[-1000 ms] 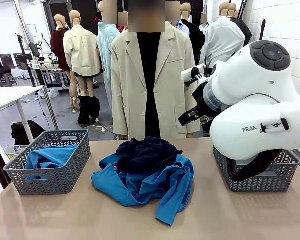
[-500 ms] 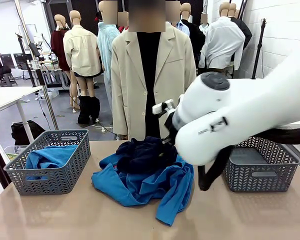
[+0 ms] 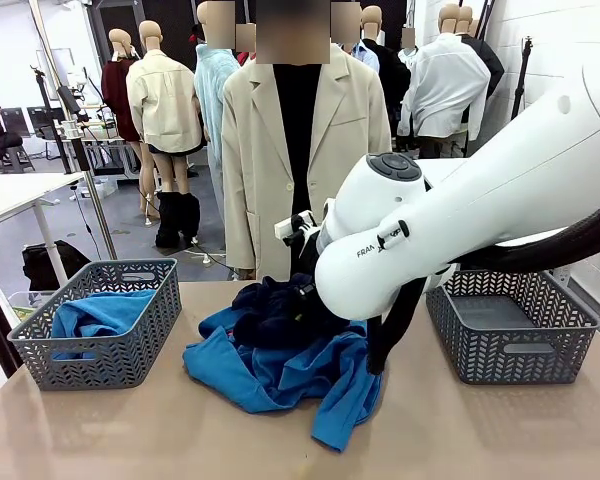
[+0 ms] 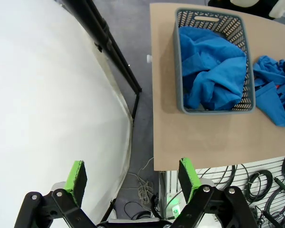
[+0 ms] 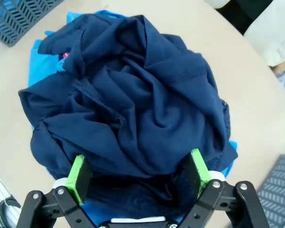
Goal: Sort the tops and bottoms.
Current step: Lift clothes from the center of the table with your right hand.
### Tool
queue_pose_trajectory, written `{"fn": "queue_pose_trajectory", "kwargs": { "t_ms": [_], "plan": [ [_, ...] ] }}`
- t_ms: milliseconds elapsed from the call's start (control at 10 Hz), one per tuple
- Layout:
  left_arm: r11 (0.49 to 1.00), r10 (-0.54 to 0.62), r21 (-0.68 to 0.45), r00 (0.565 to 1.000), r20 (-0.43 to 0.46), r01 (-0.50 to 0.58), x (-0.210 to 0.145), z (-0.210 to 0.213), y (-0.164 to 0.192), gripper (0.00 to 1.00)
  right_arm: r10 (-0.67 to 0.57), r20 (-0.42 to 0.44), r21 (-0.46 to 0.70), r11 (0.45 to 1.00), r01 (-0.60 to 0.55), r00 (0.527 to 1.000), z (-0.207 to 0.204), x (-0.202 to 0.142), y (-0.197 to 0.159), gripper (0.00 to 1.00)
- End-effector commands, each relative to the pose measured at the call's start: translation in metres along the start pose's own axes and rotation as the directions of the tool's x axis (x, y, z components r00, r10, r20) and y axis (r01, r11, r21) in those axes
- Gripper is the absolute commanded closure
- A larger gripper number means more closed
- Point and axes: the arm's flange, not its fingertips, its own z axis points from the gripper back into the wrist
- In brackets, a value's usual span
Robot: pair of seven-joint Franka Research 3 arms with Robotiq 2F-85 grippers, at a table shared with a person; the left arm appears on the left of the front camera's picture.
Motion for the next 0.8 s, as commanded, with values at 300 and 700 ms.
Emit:
{"fn": "queue_pose_trajectory", "kwargs": {
  "t_ms": [300, 700],
  "plan": [
    [1.000, 0.006, -0.006, 1.000, 0.004, -0.006, 0.0010, 0.0016, 0.0007, 0.00, 0.021, -0.024, 0.013, 1.000, -0.021, 1.000, -0.0098, 0.0053, -0.0029, 0.37],
    [1.000, 0.006, -0.006, 1.000, 0.004, -0.006, 0.0010, 0.0016, 0.0007, 0.00, 0.018, -0.012, 0.011, 1.000, -0.018, 1.000, -0.0011, 0.0095, -0.0004, 1.00]
  ]
}}
